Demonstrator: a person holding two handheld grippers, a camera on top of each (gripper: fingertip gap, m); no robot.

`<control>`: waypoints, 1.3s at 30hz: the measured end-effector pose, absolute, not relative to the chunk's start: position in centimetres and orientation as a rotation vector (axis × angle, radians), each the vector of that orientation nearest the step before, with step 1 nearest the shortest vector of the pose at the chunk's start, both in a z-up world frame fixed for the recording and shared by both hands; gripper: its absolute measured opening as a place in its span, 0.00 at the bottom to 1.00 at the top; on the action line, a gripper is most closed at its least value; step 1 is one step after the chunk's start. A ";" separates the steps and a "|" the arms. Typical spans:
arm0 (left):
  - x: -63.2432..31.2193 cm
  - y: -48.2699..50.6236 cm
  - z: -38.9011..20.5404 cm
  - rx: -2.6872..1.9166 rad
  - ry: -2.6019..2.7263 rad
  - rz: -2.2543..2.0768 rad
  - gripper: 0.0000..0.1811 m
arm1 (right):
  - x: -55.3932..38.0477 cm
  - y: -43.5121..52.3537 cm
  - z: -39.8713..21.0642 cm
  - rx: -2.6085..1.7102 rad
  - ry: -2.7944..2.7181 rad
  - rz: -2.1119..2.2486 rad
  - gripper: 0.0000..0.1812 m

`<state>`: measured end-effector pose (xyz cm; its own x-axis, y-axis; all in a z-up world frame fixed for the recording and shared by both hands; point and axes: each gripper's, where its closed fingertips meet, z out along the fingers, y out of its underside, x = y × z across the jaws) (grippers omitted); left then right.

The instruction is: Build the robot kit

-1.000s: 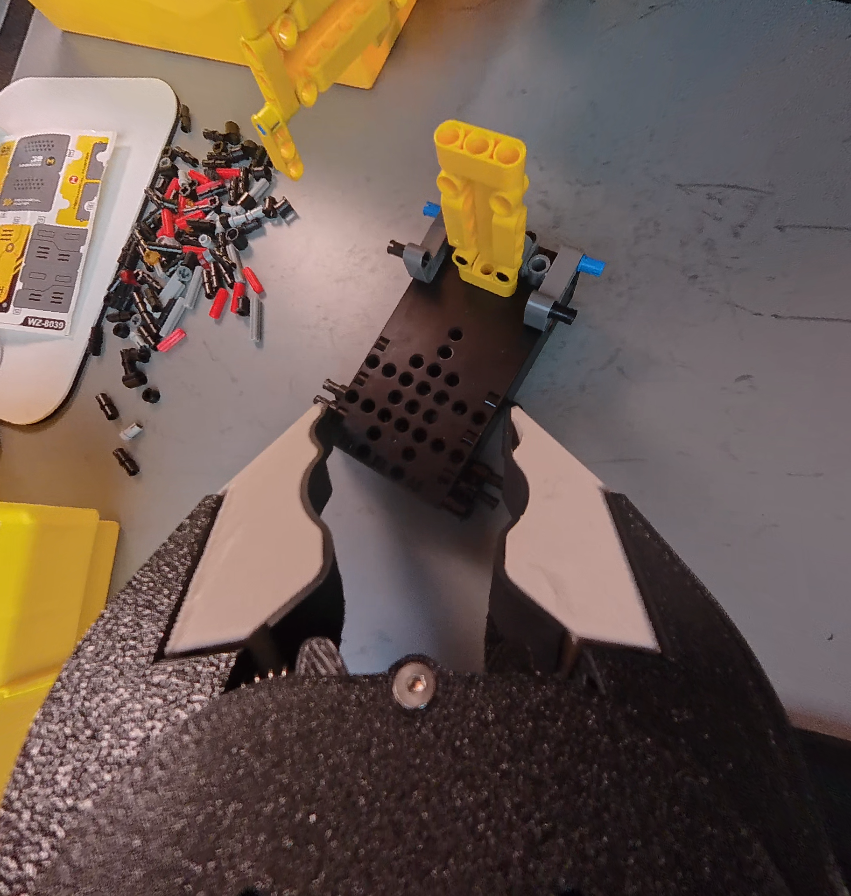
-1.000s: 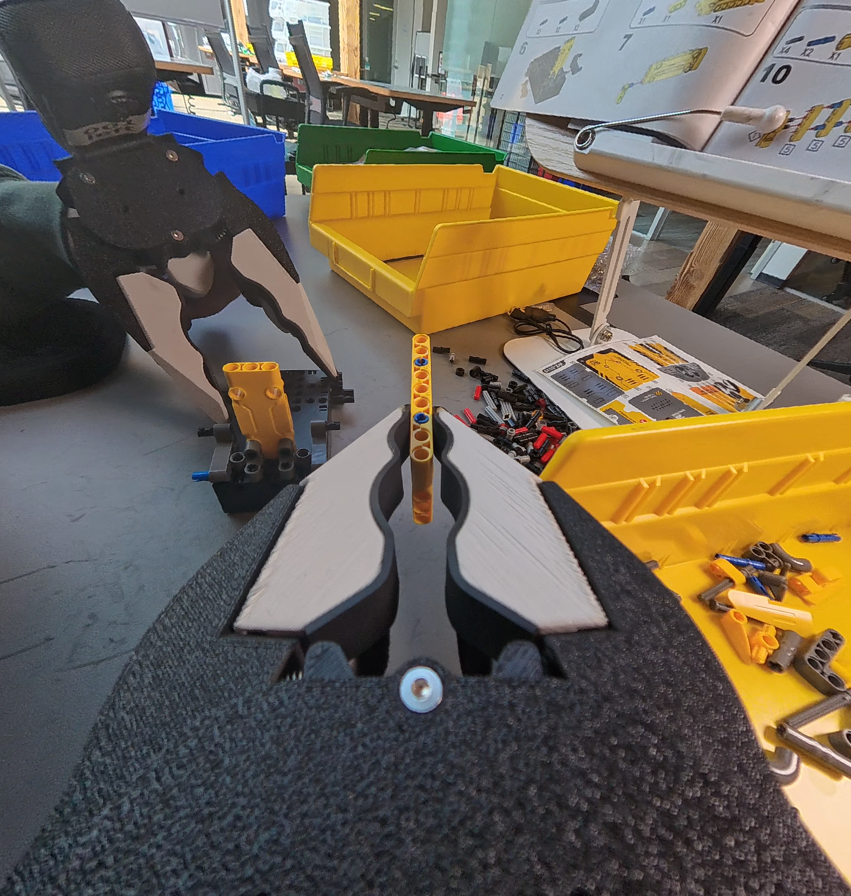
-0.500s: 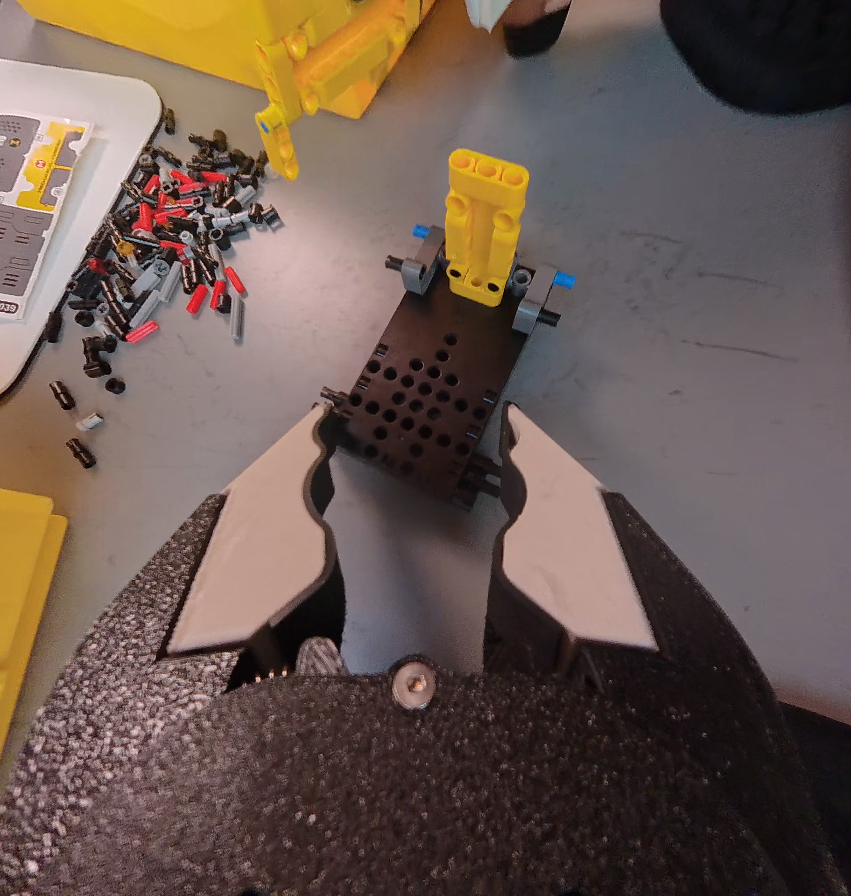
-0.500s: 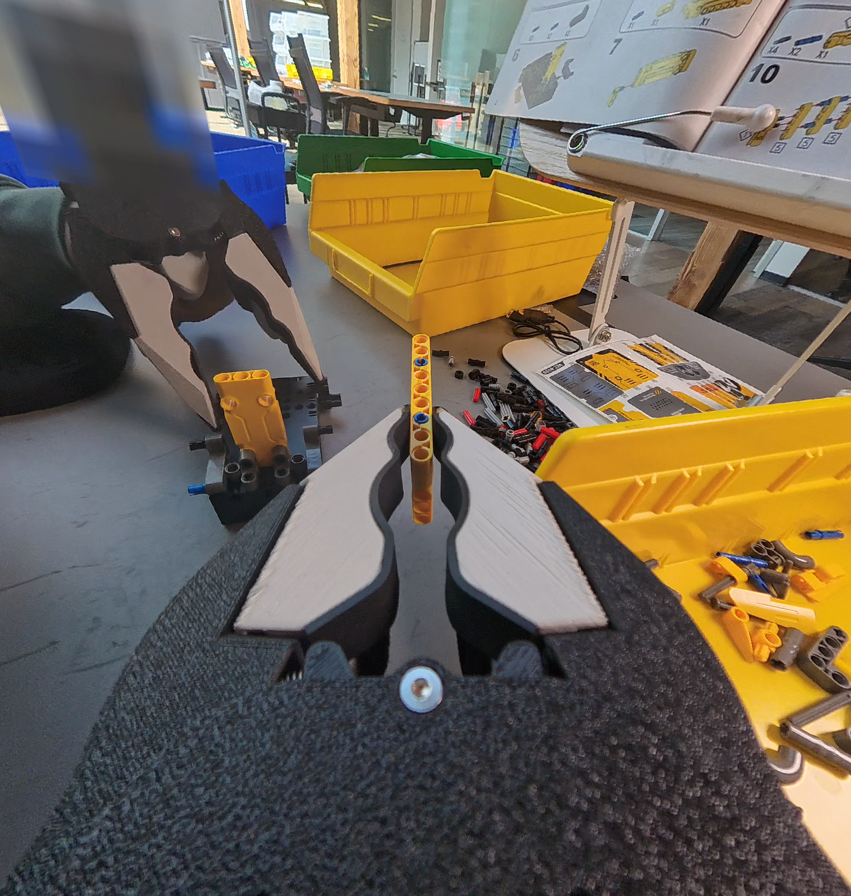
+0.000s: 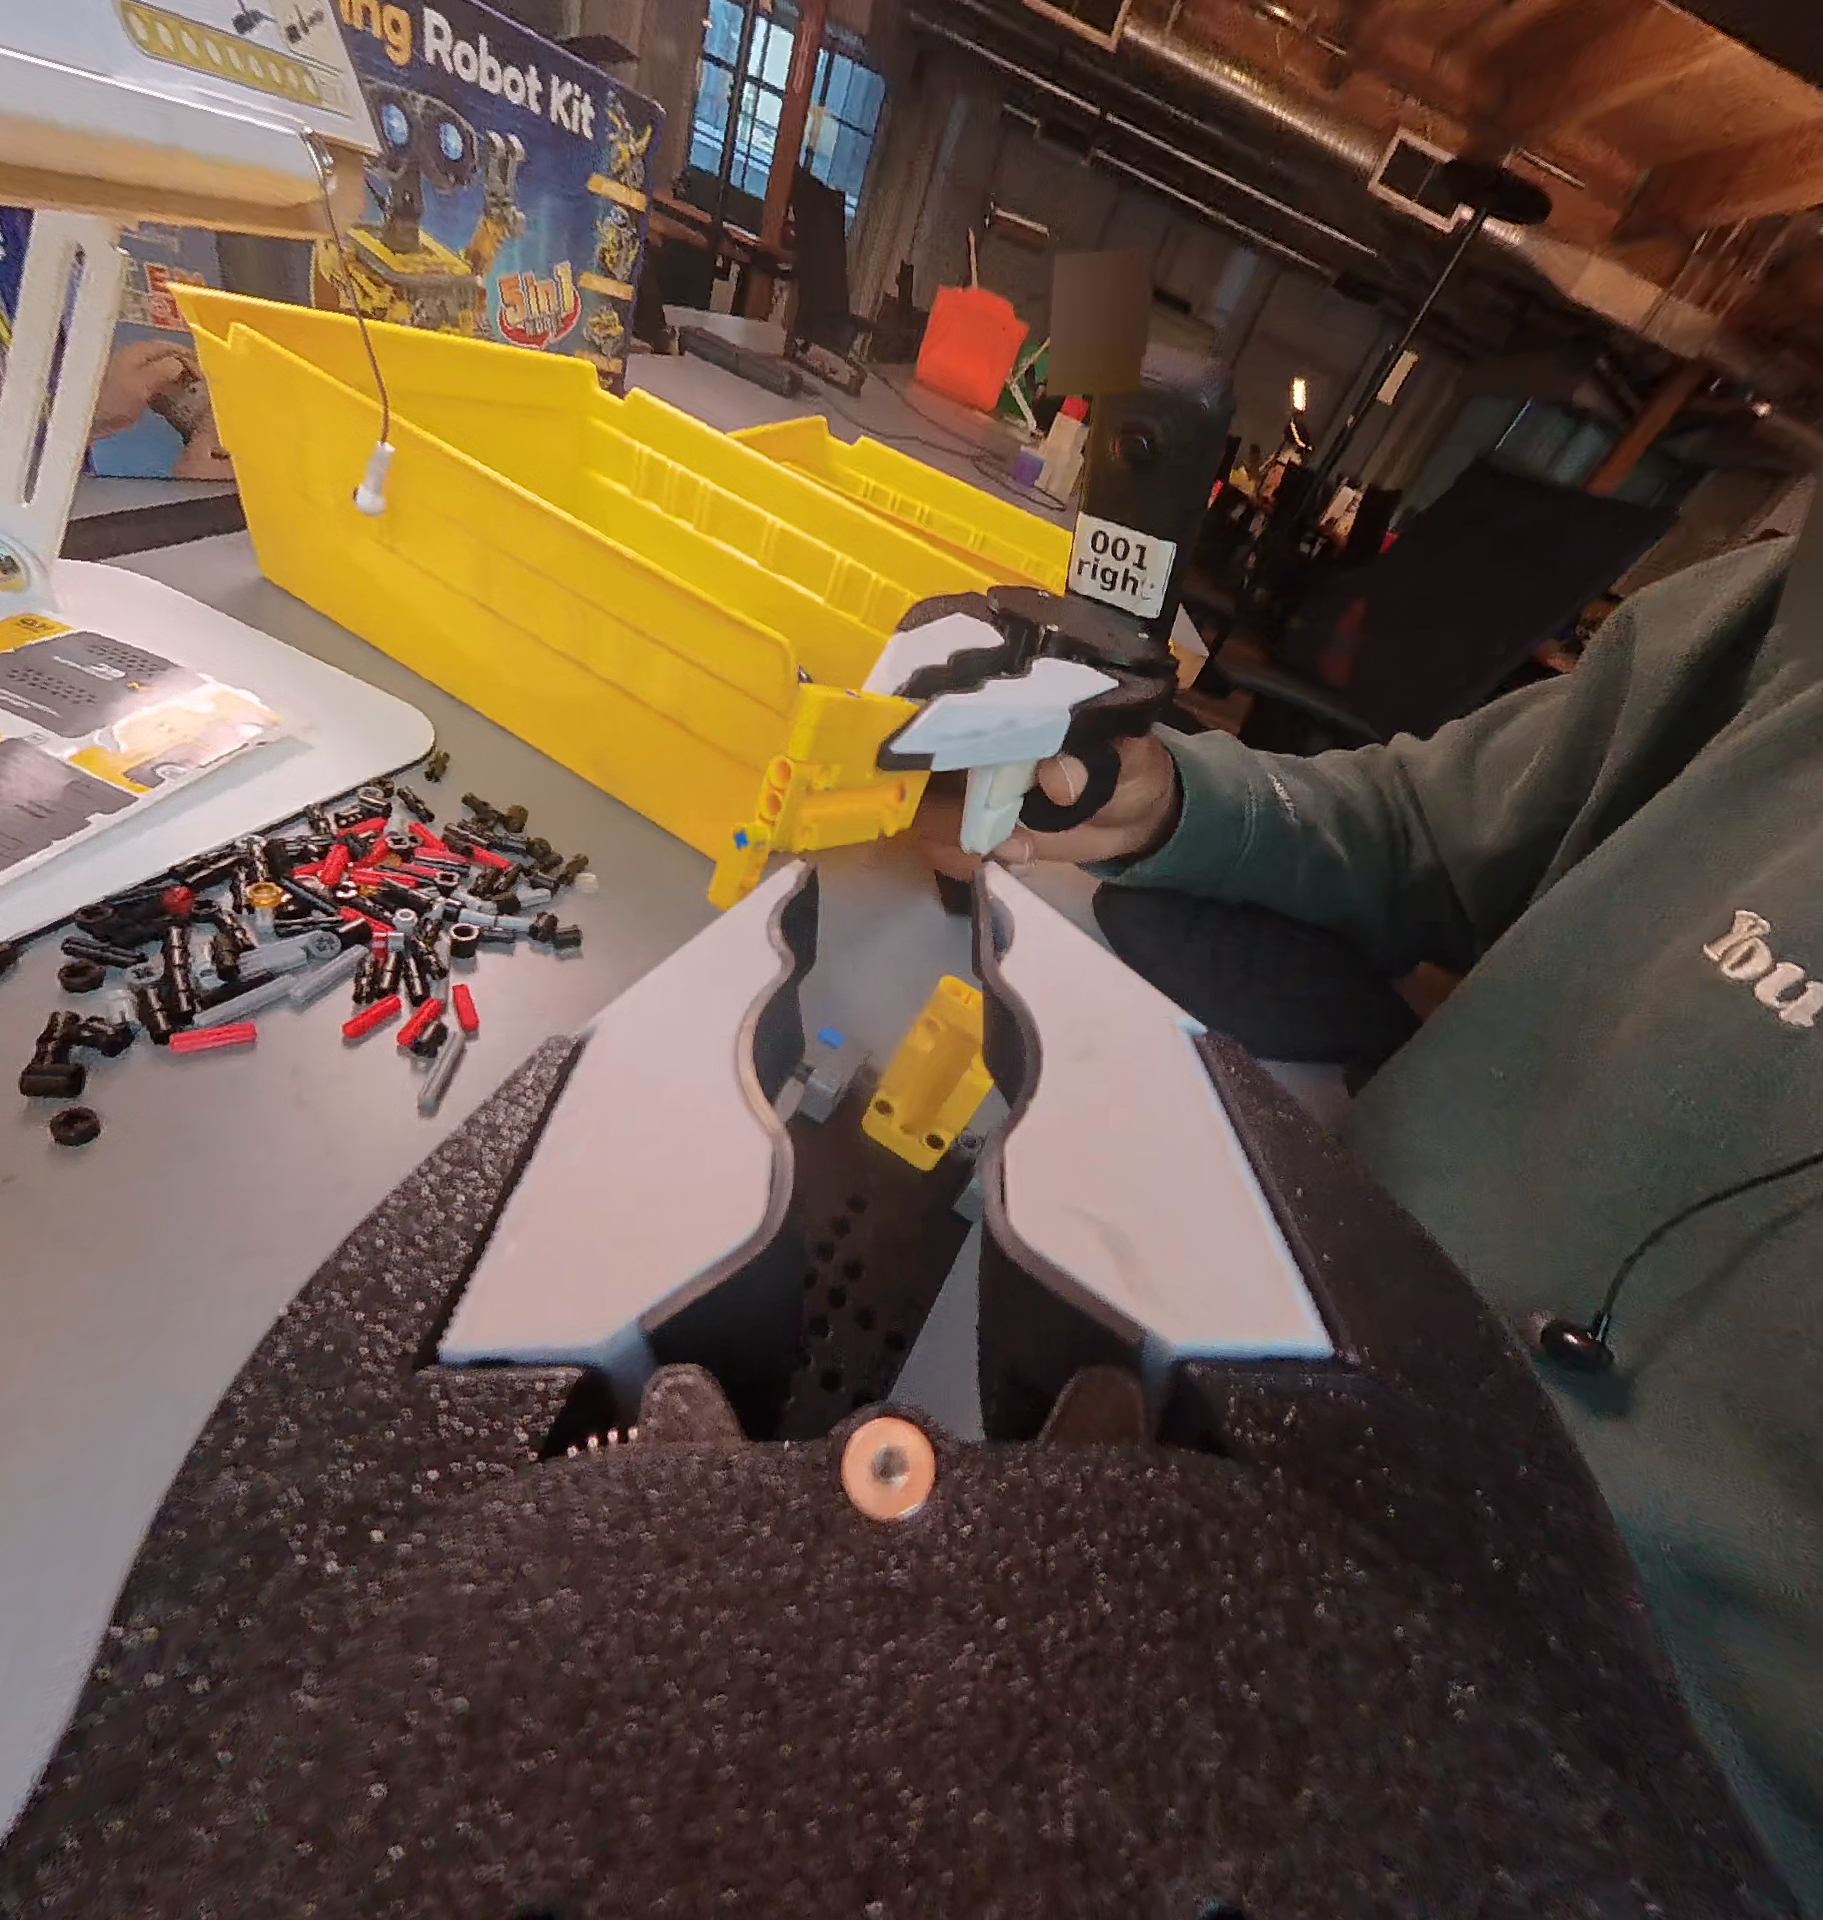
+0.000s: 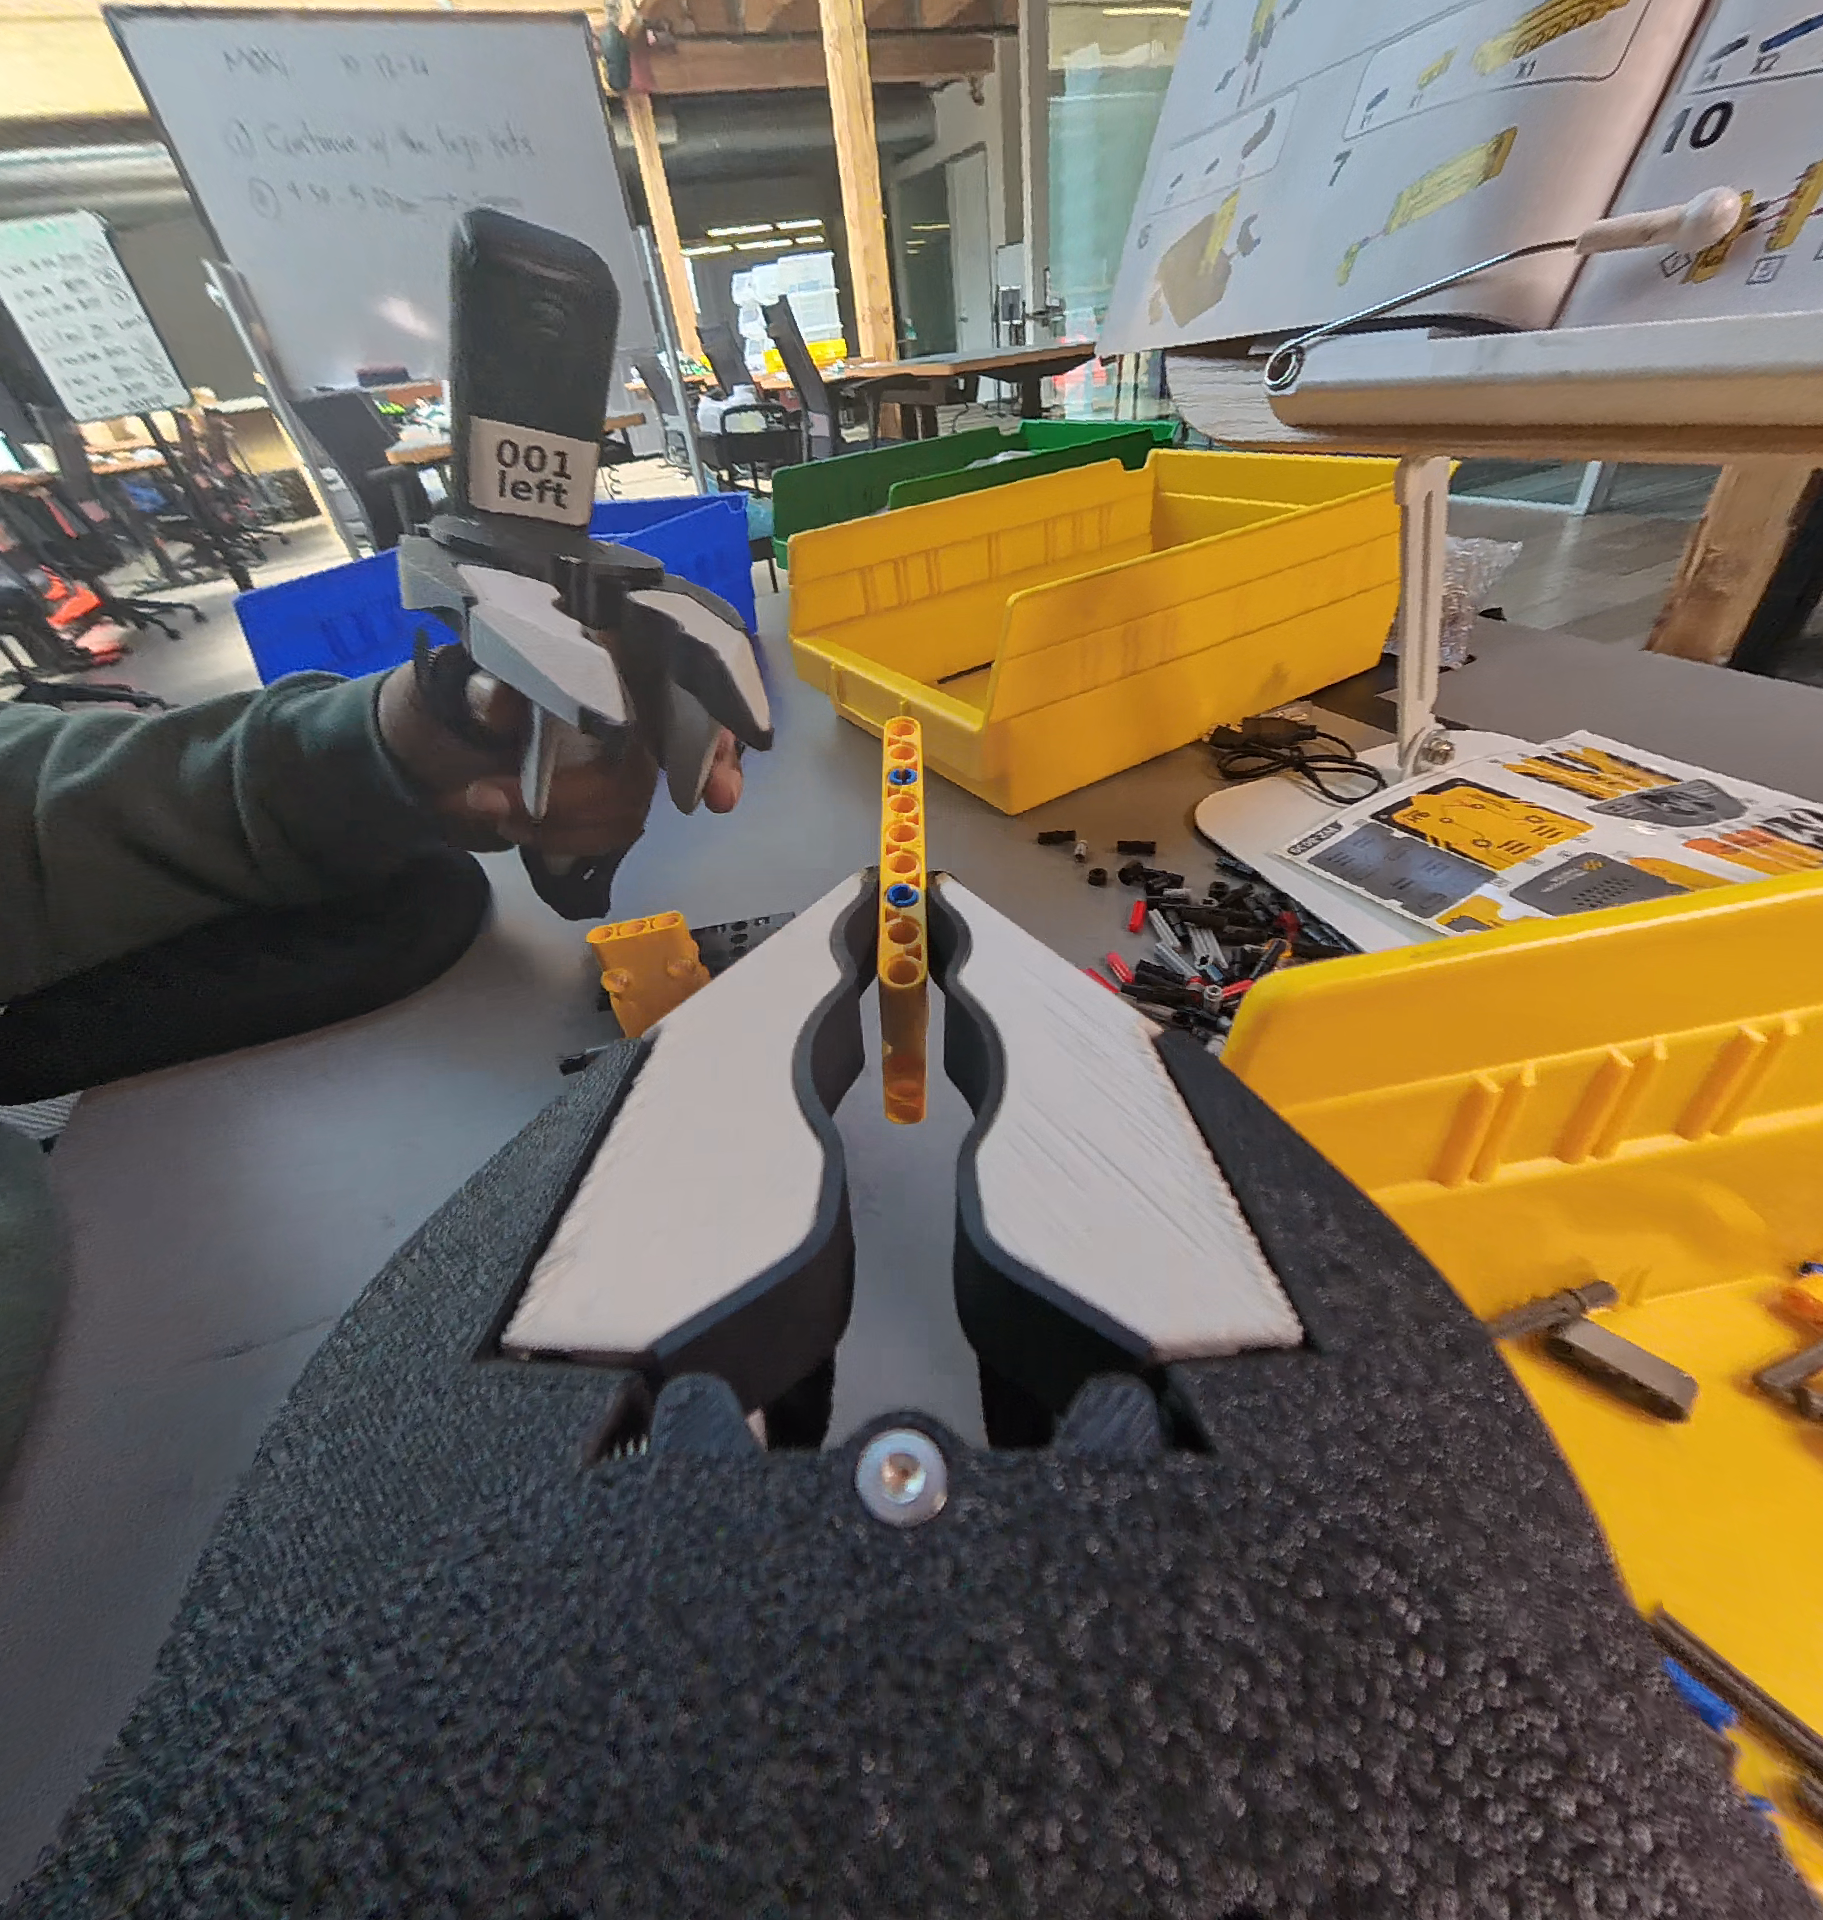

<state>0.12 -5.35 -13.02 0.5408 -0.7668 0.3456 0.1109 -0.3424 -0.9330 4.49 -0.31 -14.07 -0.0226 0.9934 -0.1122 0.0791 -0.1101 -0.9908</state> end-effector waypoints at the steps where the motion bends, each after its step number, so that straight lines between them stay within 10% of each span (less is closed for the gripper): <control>1: 0.1 -5.0 -13.0 -1.683 0.543 -1.003 0.16 | 4.3 -0.6 -13.9 -1.334 -1.228 1.298 0.04; 39: -2.6 -2.6 -13.6 -1.654 0.143 -1.520 0.03 | 2.6 -1.1 -13.8 -1.632 -1.159 1.706 0.10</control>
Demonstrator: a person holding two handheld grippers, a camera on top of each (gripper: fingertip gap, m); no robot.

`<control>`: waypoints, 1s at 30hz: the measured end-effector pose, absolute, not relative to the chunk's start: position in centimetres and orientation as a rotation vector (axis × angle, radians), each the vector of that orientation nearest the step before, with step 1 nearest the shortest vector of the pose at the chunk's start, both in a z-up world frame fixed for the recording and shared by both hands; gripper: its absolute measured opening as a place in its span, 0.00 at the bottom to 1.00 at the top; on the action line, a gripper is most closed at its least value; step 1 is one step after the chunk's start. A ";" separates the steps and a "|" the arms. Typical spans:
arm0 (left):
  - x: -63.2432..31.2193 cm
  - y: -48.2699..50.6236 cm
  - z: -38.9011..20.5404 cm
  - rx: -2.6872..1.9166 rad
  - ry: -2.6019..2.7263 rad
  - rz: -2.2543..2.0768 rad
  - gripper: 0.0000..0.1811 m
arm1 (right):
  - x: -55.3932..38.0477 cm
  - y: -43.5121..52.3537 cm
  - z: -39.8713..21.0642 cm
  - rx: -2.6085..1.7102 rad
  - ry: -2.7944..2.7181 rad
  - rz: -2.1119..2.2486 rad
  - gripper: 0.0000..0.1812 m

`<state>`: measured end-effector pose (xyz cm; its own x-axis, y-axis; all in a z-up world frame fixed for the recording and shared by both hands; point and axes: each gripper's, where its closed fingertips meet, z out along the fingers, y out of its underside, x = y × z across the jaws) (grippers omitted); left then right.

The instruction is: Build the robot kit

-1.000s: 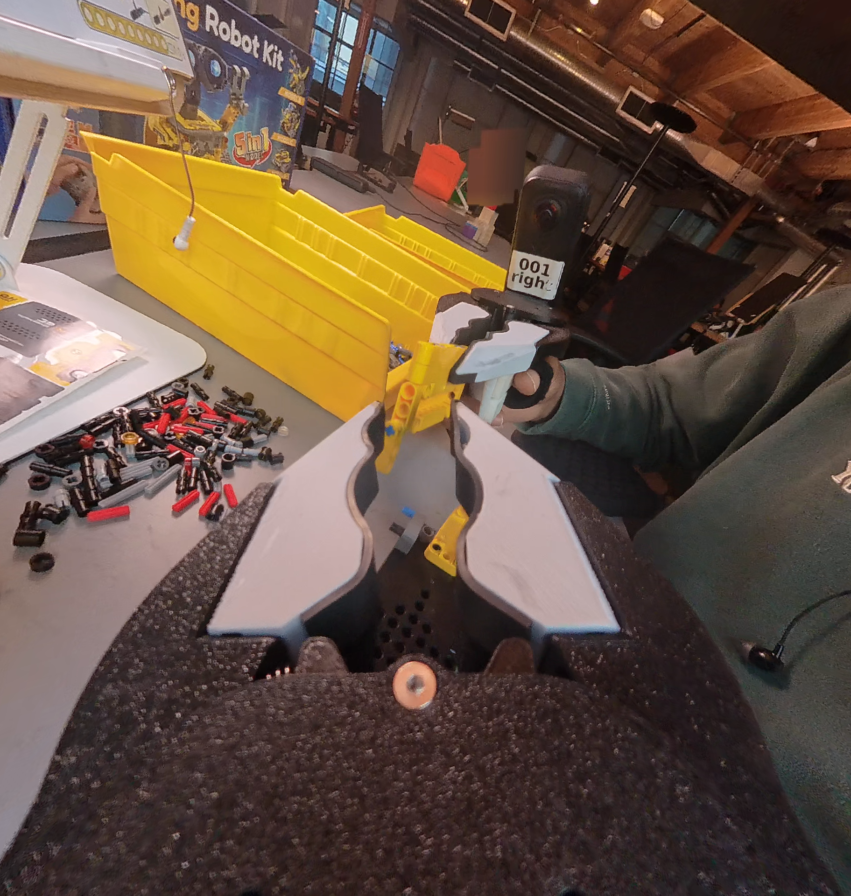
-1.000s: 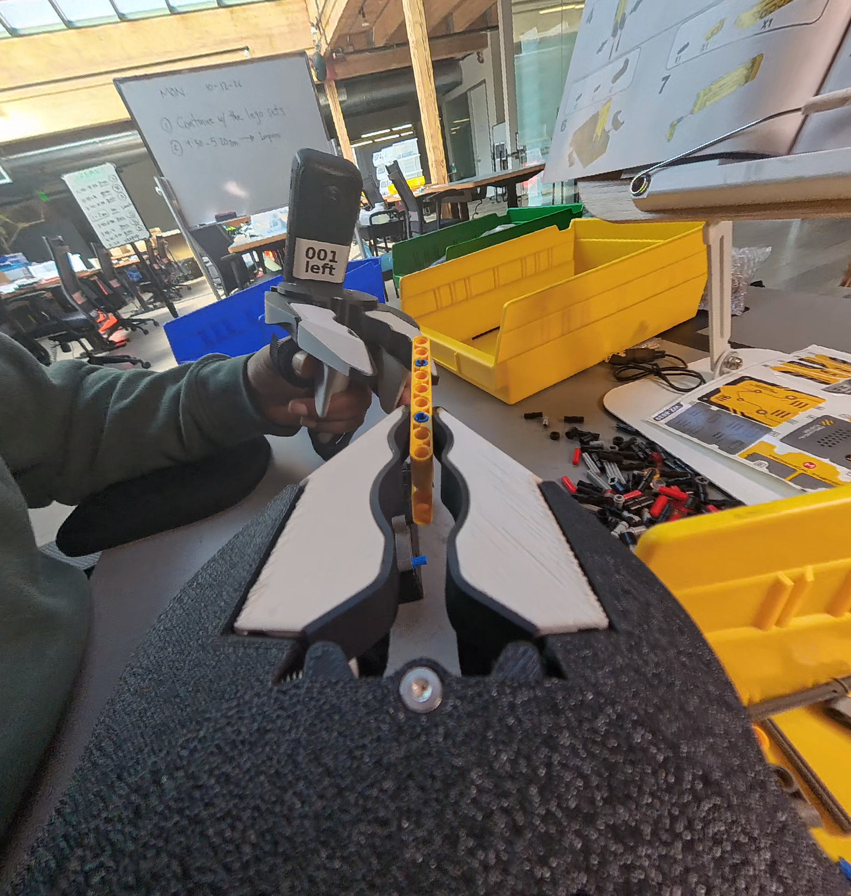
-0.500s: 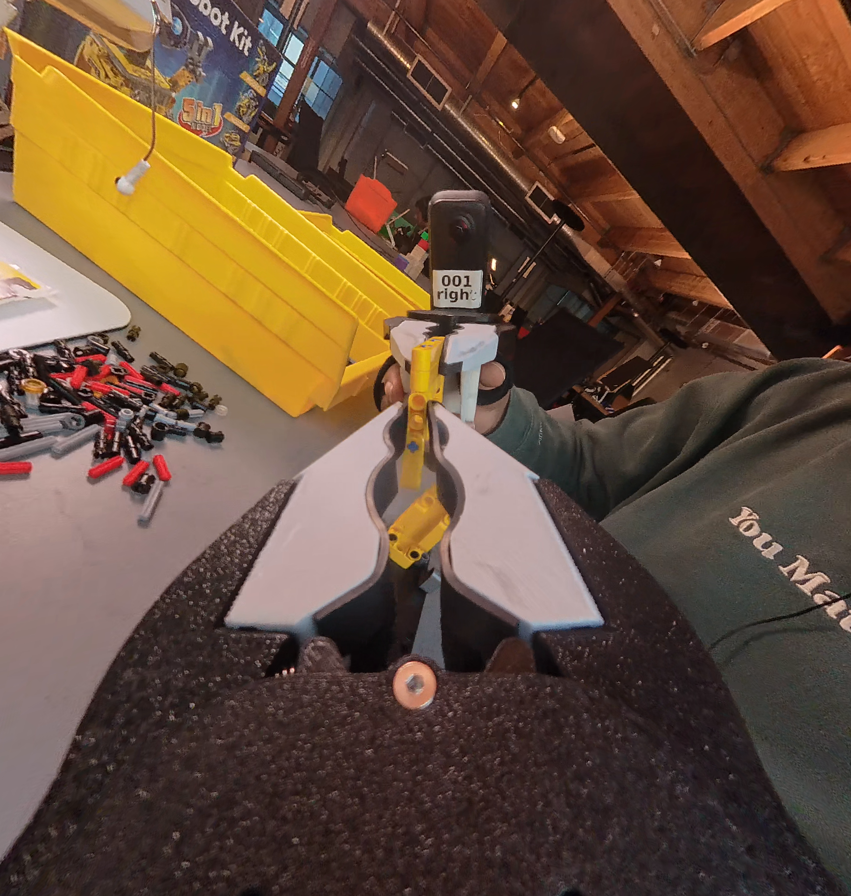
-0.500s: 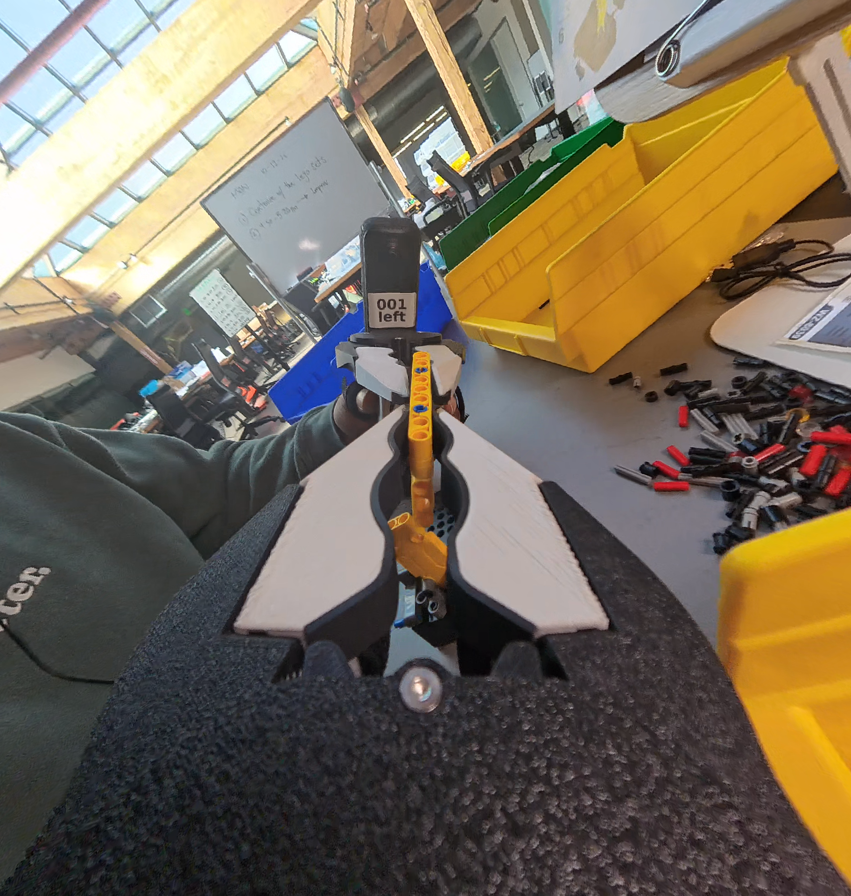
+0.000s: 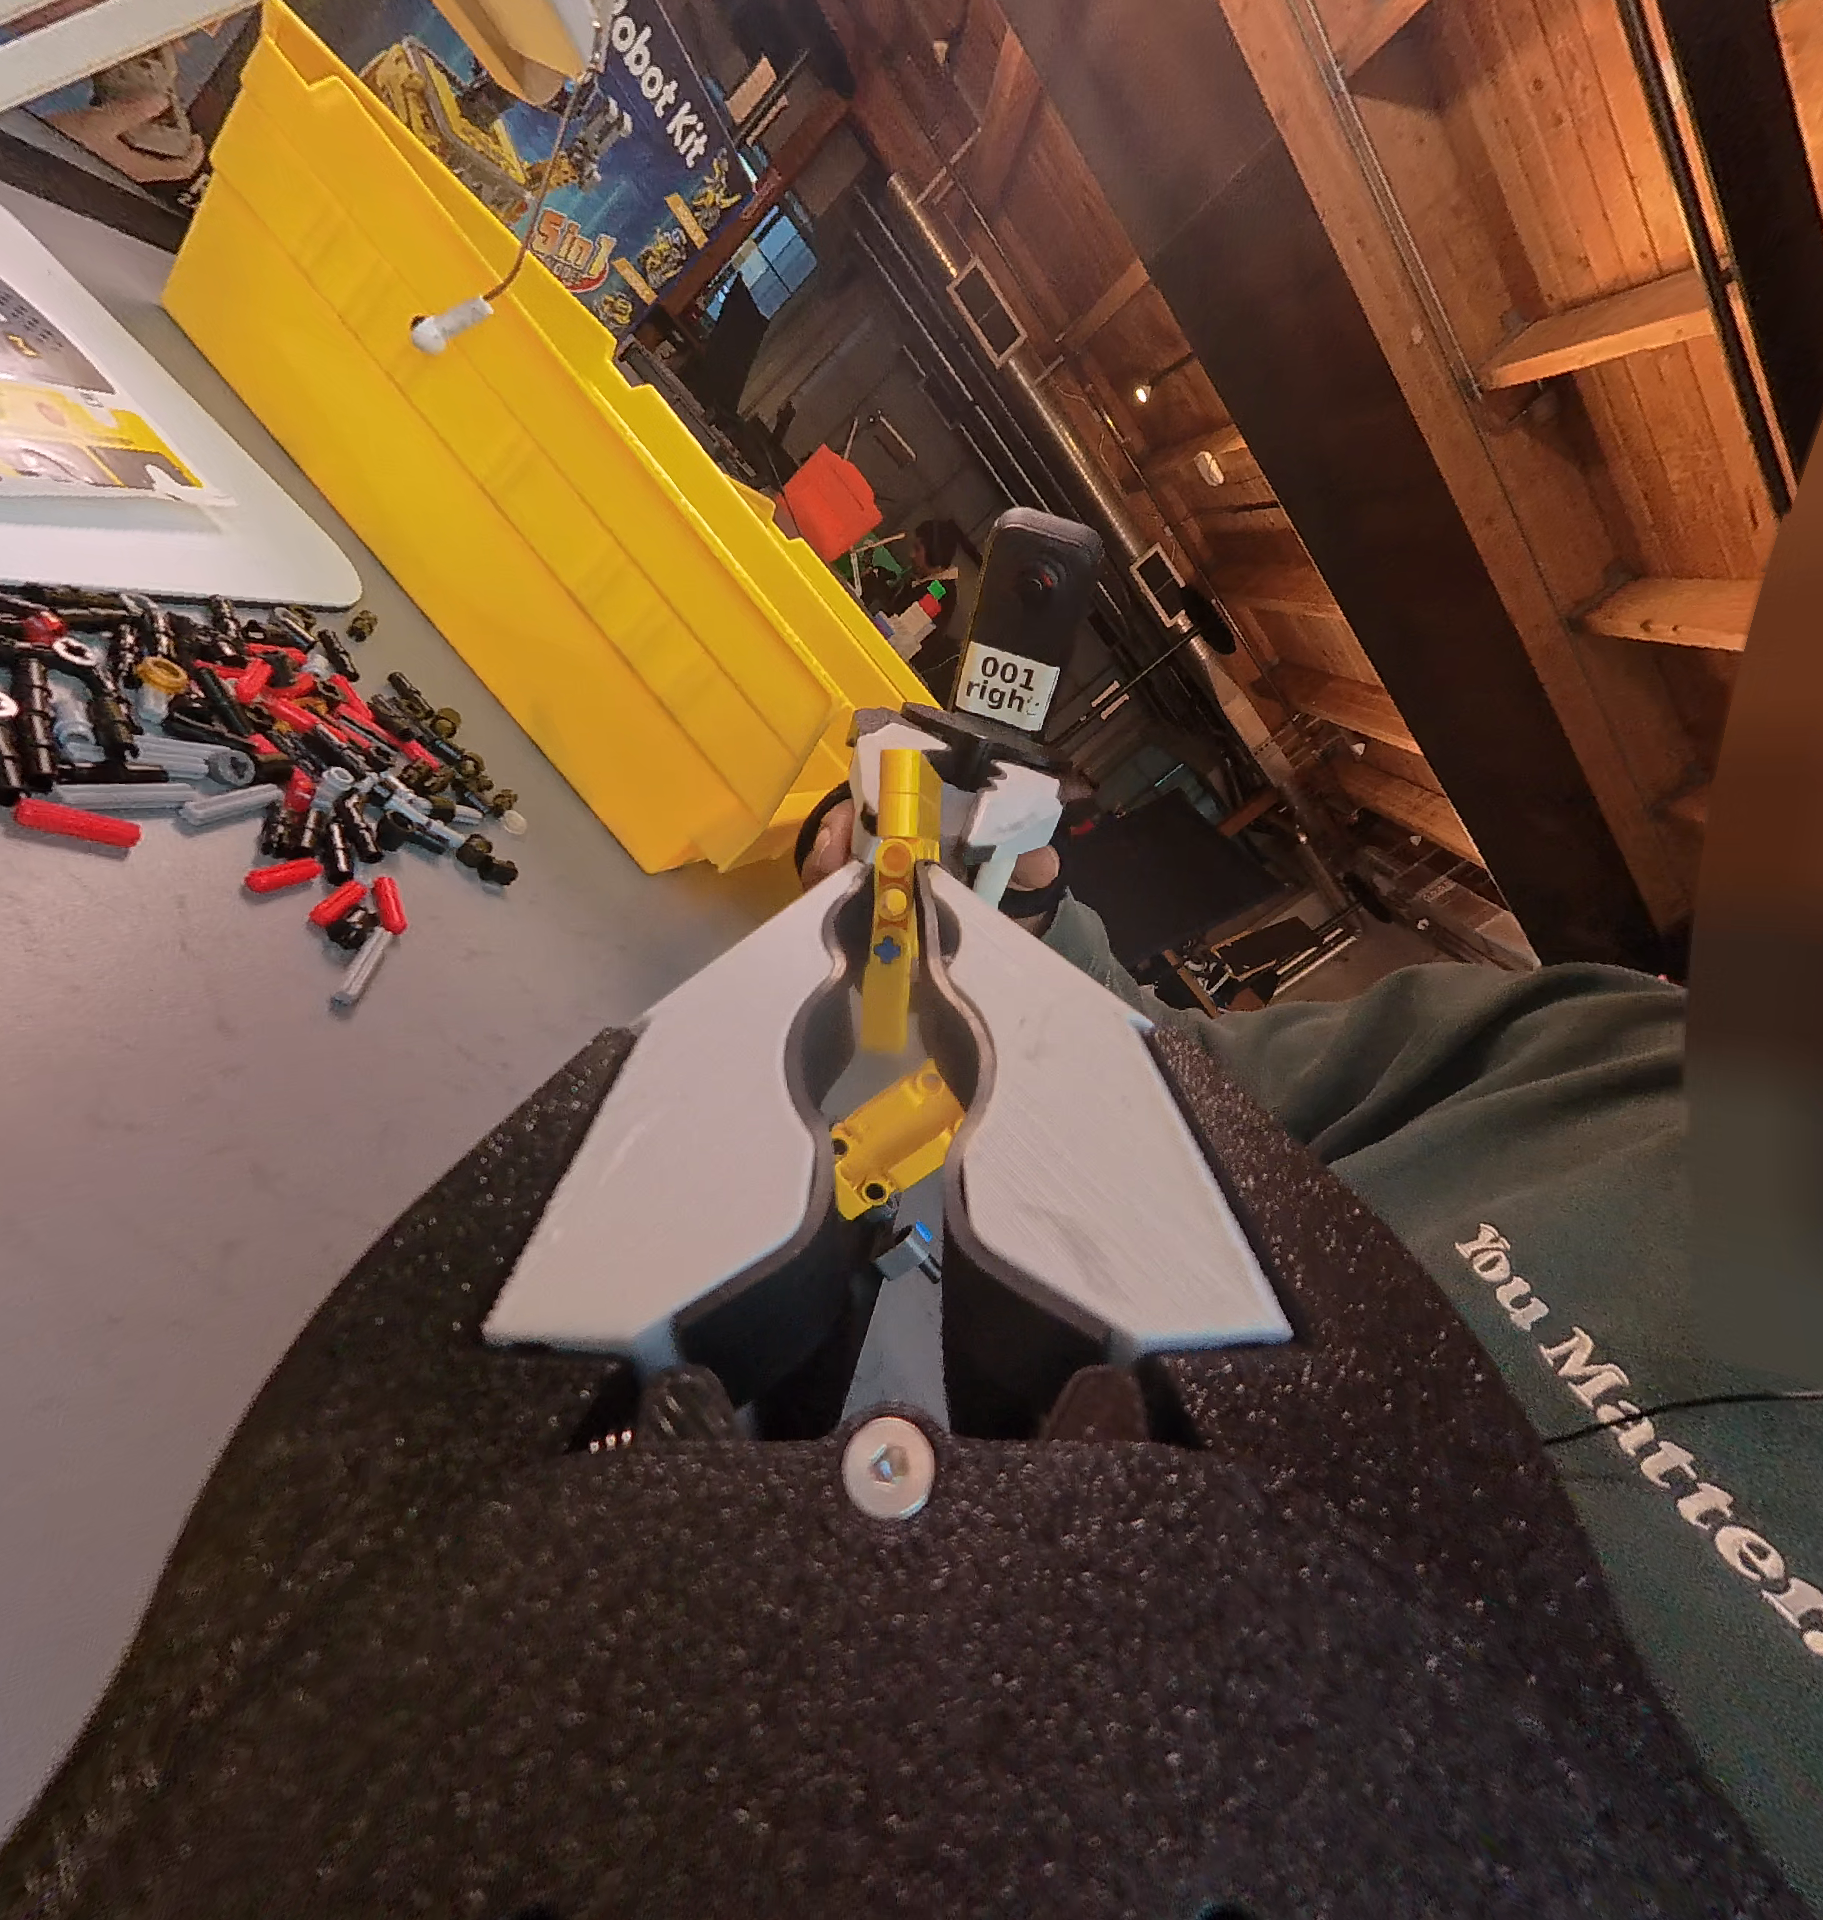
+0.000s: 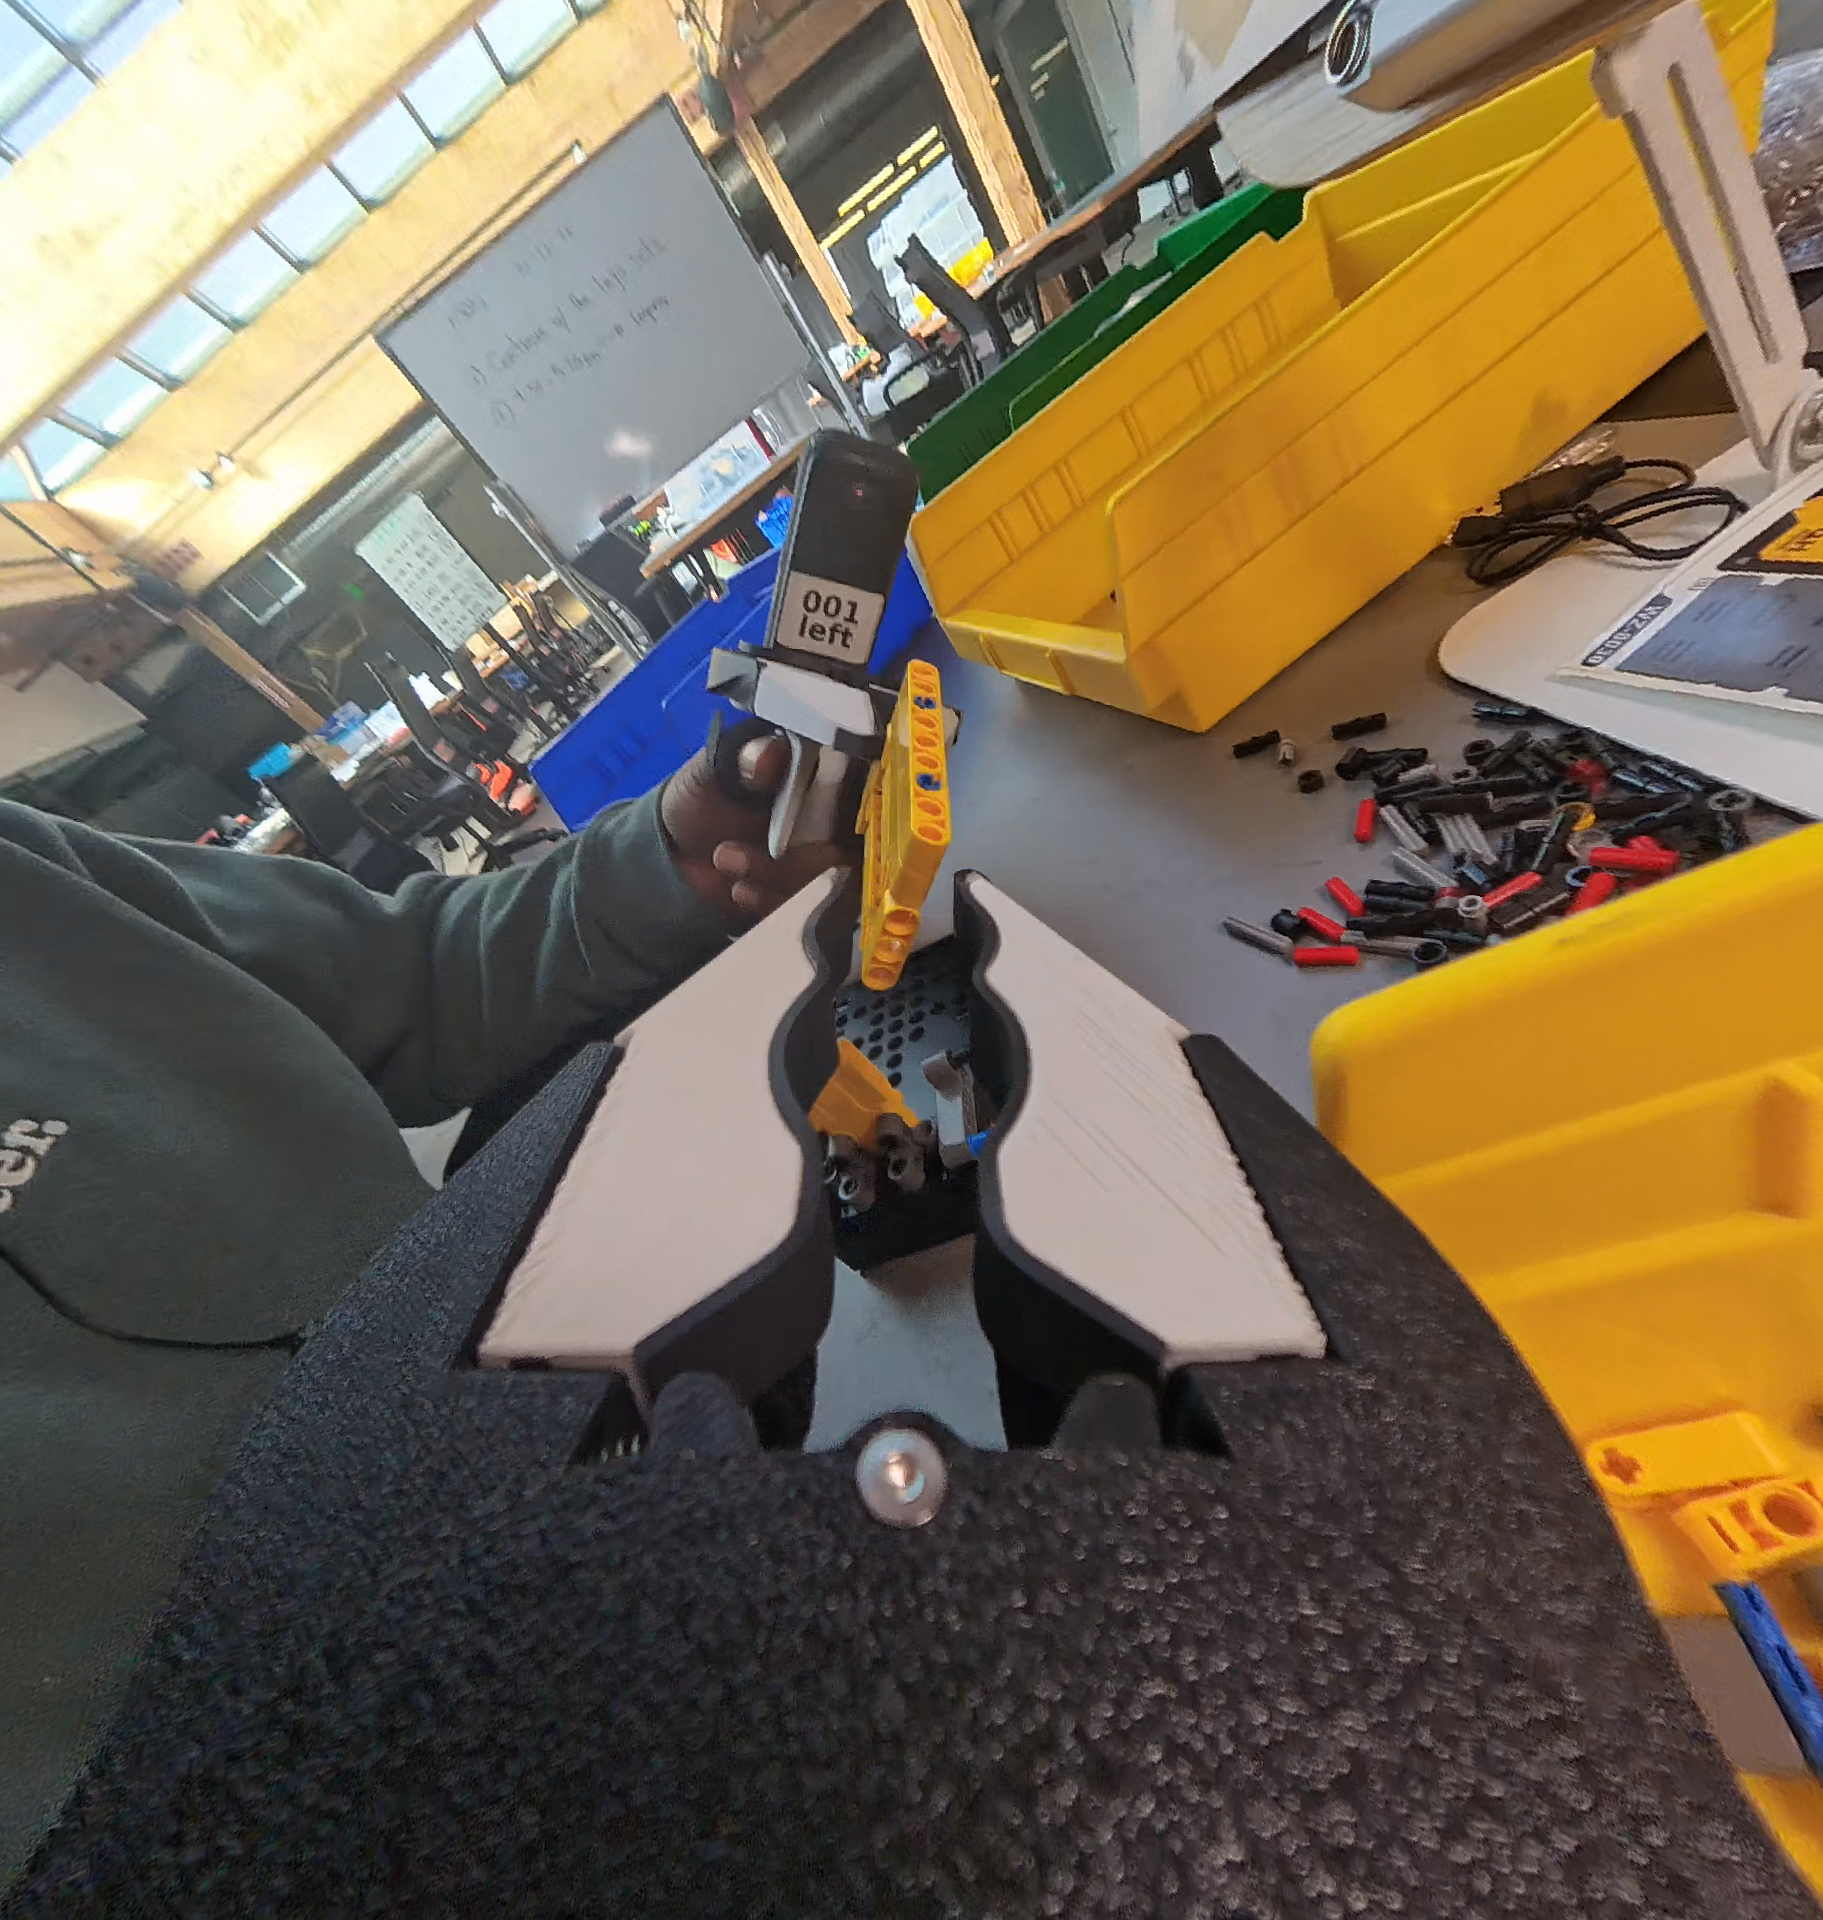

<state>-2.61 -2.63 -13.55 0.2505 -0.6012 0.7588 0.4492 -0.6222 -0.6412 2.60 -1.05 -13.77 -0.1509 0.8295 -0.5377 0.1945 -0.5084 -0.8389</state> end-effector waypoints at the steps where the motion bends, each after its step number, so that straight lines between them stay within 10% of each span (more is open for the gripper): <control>1: -2.5 -2.8 -13.5 -1.650 0.168 -1.515 0.03 | 2.6 -1.3 -14.3 -1.641 -1.200 1.669 0.10; 30: -2.9 -3.9 -18.8 -1.965 0.738 -0.803 0.08 | 1.0 -3.1 -19.5 -1.460 -1.656 1.081 0.04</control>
